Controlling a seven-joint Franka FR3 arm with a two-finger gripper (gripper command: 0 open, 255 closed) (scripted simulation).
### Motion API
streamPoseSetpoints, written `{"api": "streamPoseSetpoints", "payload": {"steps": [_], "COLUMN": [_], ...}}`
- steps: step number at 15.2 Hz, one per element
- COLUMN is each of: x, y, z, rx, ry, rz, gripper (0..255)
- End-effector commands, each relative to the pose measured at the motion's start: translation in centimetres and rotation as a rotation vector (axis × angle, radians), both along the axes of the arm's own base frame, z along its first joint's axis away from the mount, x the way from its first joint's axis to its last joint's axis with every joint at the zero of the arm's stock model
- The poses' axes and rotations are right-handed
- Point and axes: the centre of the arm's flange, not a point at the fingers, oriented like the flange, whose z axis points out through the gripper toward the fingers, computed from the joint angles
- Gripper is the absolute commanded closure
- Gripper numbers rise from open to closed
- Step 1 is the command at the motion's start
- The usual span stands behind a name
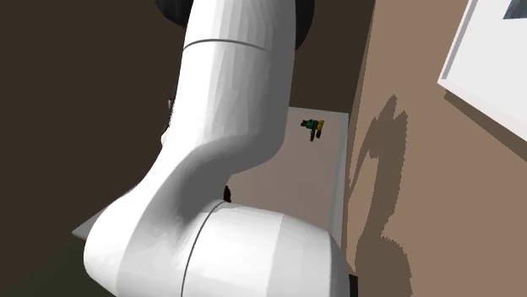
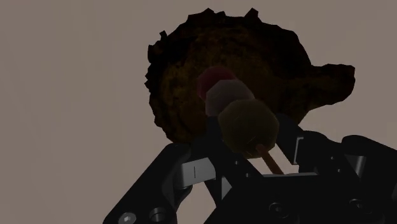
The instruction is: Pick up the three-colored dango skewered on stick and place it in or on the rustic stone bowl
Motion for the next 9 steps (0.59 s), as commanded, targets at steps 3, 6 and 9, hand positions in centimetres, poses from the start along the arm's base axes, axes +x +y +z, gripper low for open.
{"api": "streamPoseSetpoints", "payload": {"steps": [3,6,9], "x": [0.0,0.0,0.0], "y": [0.0,0.0,0.0], "z": [-2.2,-3.7,-4.8], "rx": [0.0,0.0,0.0], "ry": [0.0,0.0,0.0], "rz": [0.0,0.0,0.0], "gripper": [255,255,255]}}
